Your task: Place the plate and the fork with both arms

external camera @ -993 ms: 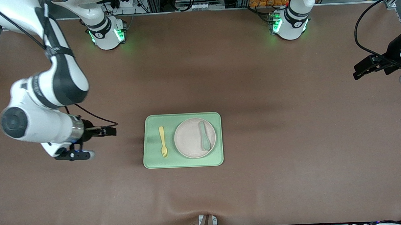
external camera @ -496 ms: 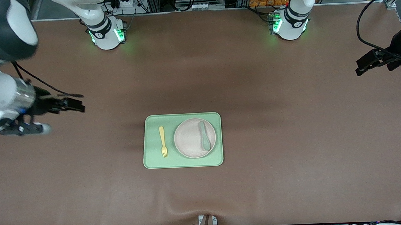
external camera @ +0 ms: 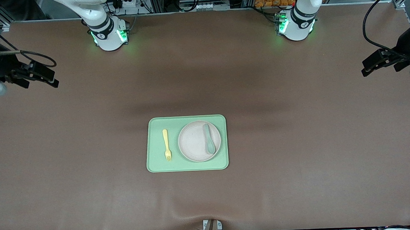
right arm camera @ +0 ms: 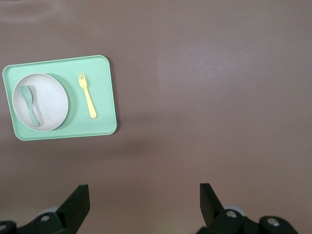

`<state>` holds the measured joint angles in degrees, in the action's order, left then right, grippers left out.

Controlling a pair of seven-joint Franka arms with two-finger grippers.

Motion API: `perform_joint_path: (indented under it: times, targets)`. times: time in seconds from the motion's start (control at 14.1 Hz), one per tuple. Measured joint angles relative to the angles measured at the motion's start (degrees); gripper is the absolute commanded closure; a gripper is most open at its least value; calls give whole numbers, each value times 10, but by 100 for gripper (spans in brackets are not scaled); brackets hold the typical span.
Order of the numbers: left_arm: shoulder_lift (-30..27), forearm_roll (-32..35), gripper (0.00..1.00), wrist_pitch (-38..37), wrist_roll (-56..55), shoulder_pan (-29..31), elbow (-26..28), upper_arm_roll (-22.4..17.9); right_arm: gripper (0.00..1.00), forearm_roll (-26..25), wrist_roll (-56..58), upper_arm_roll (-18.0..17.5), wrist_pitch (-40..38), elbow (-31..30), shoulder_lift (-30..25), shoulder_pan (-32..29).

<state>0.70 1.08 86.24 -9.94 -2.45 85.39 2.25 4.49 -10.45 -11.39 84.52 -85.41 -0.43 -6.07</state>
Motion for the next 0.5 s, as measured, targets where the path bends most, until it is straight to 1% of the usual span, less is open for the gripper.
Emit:
perform_joint_path:
  times: [0.21, 0.28, 0.5]
  targets:
    - [0, 0, 0, -1, 0, 0, 0, 9, 0, 0, 0, 32, 27, -64, -39, 26]
    - [0, 0, 0, -2, 0, 0, 0, 10, 0, 0, 0, 39, 27, -72, -44, 30]
    - [0, 0, 0, -2, 3, 0, 0, 11, 0, -3, 3, 44, 32, -69, -46, 31]
